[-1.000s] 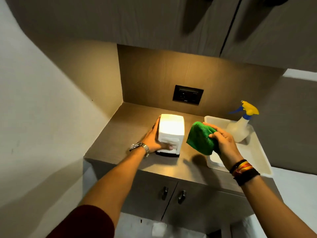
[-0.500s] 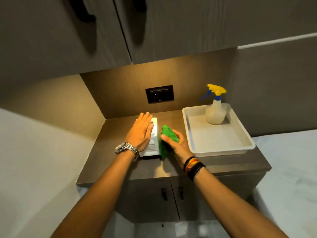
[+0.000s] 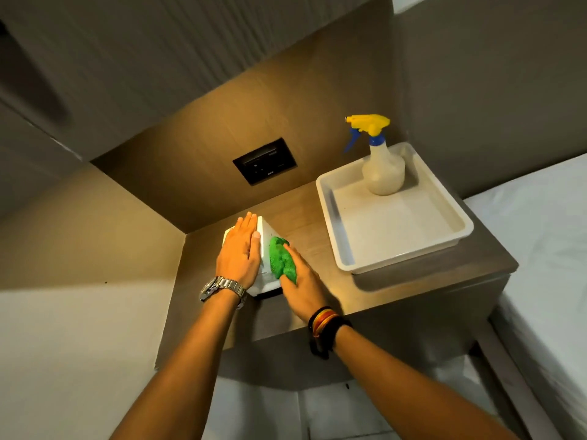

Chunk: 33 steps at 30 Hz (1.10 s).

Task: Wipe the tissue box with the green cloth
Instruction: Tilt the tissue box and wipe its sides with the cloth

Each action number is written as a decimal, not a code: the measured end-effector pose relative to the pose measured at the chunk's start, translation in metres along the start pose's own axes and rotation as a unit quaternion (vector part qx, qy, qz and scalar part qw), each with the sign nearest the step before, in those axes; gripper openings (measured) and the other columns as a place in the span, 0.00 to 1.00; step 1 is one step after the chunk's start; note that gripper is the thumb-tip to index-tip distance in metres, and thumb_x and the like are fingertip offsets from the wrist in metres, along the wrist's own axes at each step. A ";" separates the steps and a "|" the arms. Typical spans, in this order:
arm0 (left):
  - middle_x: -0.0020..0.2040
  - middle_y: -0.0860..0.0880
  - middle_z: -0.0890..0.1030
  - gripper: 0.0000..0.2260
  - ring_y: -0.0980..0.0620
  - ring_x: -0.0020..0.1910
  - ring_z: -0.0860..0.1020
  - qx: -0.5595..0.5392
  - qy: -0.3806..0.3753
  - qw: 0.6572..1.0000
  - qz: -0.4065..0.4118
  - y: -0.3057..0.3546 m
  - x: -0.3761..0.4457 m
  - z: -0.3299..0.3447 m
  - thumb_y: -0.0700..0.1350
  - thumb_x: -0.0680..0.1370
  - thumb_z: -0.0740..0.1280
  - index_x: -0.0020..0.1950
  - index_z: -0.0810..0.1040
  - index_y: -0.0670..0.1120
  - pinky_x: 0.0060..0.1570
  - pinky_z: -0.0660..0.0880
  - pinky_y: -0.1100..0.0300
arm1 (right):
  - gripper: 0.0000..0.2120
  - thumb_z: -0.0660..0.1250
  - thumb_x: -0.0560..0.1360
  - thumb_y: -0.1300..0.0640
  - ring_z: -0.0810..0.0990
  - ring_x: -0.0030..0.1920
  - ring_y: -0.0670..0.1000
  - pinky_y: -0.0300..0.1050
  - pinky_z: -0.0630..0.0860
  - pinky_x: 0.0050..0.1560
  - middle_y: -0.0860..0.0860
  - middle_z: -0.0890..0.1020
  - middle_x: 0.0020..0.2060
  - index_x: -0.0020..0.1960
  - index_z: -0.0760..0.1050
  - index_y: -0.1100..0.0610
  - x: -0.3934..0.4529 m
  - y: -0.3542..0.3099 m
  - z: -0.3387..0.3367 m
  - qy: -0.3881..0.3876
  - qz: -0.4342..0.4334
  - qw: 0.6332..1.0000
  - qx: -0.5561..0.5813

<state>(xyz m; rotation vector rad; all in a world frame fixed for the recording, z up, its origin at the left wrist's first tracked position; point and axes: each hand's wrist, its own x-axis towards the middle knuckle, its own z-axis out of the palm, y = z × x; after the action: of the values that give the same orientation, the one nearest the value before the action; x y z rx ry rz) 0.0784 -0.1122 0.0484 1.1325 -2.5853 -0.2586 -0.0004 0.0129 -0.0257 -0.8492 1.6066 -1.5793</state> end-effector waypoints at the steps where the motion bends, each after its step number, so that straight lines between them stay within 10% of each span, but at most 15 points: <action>1: 0.80 0.49 0.63 0.27 0.51 0.80 0.58 -0.002 -0.004 1.000 0.005 -0.002 0.001 -0.001 0.55 0.82 0.49 0.80 0.63 0.46 0.76 0.52 0.59 | 0.32 0.62 0.76 0.64 0.70 0.72 0.52 0.51 0.69 0.71 0.49 0.69 0.75 0.77 0.61 0.47 0.007 -0.002 0.000 0.010 0.012 1.000 0.015; 6: 0.80 0.51 0.62 0.26 0.53 0.79 0.58 -0.017 -0.010 1.000 0.005 -0.008 0.001 -0.001 0.55 0.83 0.50 0.80 0.63 0.48 0.75 0.50 0.62 | 0.30 0.58 0.74 0.71 0.75 0.67 0.54 0.48 0.72 0.69 0.53 0.77 0.68 0.73 0.70 0.51 0.054 -0.025 -0.007 0.006 0.035 0.996 0.078; 17: 0.79 0.53 0.62 0.25 0.55 0.78 0.58 0.006 0.013 1.000 0.018 -0.010 0.001 0.005 0.54 0.84 0.50 0.80 0.63 0.50 0.74 0.50 0.62 | 0.35 0.60 0.76 0.71 0.60 0.77 0.45 0.41 0.64 0.73 0.43 0.63 0.77 0.77 0.62 0.44 -0.019 0.012 0.012 0.020 -0.088 0.996 0.021; 25: 0.79 0.53 0.63 0.25 0.54 0.79 0.59 0.002 0.016 1.000 0.012 -0.012 0.002 0.006 0.54 0.84 0.51 0.80 0.63 0.49 0.74 0.51 0.62 | 0.40 0.61 0.74 0.73 0.61 0.77 0.53 0.60 0.70 0.70 0.49 0.61 0.78 0.79 0.57 0.46 0.029 -0.002 0.008 0.014 -0.050 0.999 0.012; 30: 0.80 0.52 0.63 0.25 0.54 0.79 0.58 0.011 0.013 1.000 0.014 -0.014 0.003 0.007 0.54 0.84 0.50 0.80 0.63 0.49 0.74 0.49 0.63 | 0.45 0.68 0.72 0.57 0.53 0.79 0.59 0.68 0.54 0.75 0.47 0.54 0.80 0.80 0.46 0.41 0.026 0.007 0.002 -0.036 -0.067 0.990 -0.115; 33: 0.79 0.52 0.63 0.25 0.54 0.79 0.58 0.007 0.015 1.000 0.017 -0.012 0.002 0.006 0.53 0.84 0.50 0.80 0.64 0.49 0.74 0.50 0.62 | 0.43 0.67 0.74 0.64 0.60 0.77 0.57 0.65 0.67 0.71 0.47 0.58 0.79 0.79 0.50 0.39 0.019 0.004 -0.006 -0.051 -0.064 0.995 -0.057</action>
<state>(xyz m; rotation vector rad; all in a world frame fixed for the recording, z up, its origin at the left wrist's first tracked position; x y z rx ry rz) 0.0828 -0.1218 0.0397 1.0880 -2.5821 -0.2144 -0.0155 -0.0002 -0.0307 -1.0952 1.6085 -1.5168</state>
